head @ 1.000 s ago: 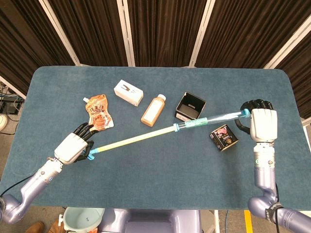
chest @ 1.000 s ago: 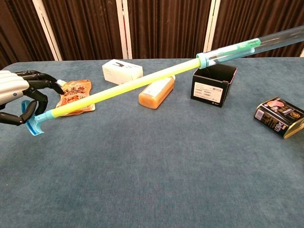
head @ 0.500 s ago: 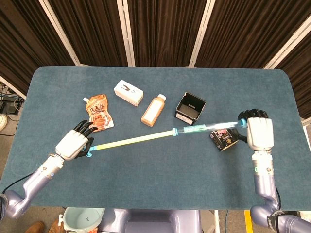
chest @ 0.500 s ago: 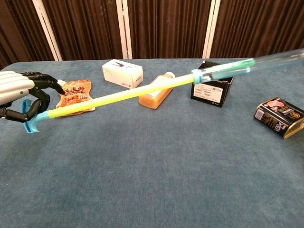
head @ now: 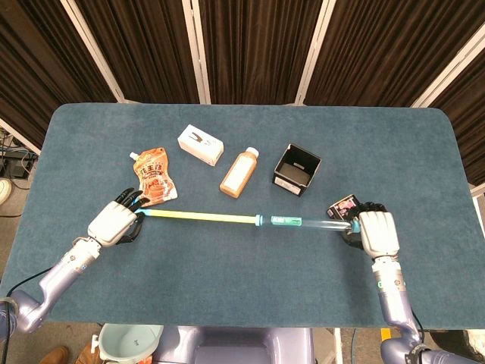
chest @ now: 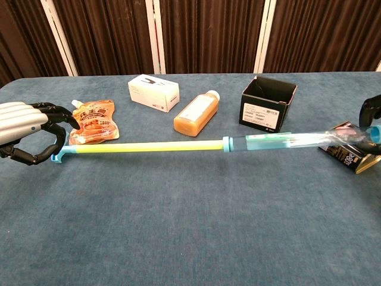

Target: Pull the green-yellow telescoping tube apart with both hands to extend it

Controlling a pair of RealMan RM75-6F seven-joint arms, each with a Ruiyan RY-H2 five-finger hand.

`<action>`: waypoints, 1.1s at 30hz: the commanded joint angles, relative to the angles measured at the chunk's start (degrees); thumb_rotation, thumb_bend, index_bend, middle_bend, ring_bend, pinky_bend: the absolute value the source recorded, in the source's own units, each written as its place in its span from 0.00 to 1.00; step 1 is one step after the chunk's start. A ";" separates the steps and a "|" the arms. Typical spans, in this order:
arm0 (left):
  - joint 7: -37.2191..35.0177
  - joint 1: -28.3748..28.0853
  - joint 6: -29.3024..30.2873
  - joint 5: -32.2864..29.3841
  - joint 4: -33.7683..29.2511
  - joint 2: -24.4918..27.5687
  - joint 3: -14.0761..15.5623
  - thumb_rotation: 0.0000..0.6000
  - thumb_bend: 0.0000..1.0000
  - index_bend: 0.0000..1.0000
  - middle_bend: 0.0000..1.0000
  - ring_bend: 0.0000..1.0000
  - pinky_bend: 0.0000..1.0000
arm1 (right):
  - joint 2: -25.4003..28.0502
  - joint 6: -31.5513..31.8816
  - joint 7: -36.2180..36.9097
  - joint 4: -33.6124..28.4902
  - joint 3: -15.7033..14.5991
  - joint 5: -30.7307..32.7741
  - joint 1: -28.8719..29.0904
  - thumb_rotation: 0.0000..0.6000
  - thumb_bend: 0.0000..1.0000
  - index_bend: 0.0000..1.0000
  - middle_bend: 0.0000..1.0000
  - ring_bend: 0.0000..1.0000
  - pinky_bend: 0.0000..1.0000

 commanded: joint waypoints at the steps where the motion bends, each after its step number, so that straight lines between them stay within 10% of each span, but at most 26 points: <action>1: -0.22 0.30 1.41 -0.17 0.03 0.06 -0.55 1.00 0.51 0.45 0.15 0.07 0.09 | 0.10 -0.02 -0.49 -0.40 -0.43 -0.38 -0.21 1.00 0.25 0.39 0.23 0.20 0.24; 6: -0.76 1.42 3.87 -0.79 -2.47 1.51 -1.27 1.00 0.29 0.38 0.14 0.07 0.09 | 6.46 -3.74 -3.40 -8.44 -2.90 0.05 -0.56 1.00 0.04 0.00 0.01 0.06 0.15; 14: -0.14 4.08 4.07 -5.74 -13.49 4.96 -3.02 1.00 0.14 0.20 0.06 0.06 0.09 | 14.67 2.19 9.73 -16.65 -4.14 -11.84 -3.11 1.00 0.00 0.00 0.00 0.00 0.00; 19: 20.72 6.45 -0.34 -18.36 -32.11 13.51 -4.07 1.00 0.13 0.01 0.00 0.04 0.09 | 20.87 9.08 -0.61 -21.78 -5.46 -11.19 -8.31 1.00 0.00 0.00 0.00 0.00 0.00; 23: 36.76 11.53 11.70 -26.49 -39.50 11.42 -6.47 1.00 0.12 0.00 0.00 0.02 0.08 | 21.87 14.13 -4.63 -21.77 -7.71 -9.33 -13.59 1.00 0.00 0.00 0.00 0.00 0.00; 33: 30.25 20.57 21.56 -22.16 -40.94 11.57 -2.90 1.00 0.11 0.00 0.00 0.01 0.08 | 20.20 17.63 9.92 -10.84 -7.94 -7.34 -20.20 1.00 0.00 0.00 0.00 0.00 0.00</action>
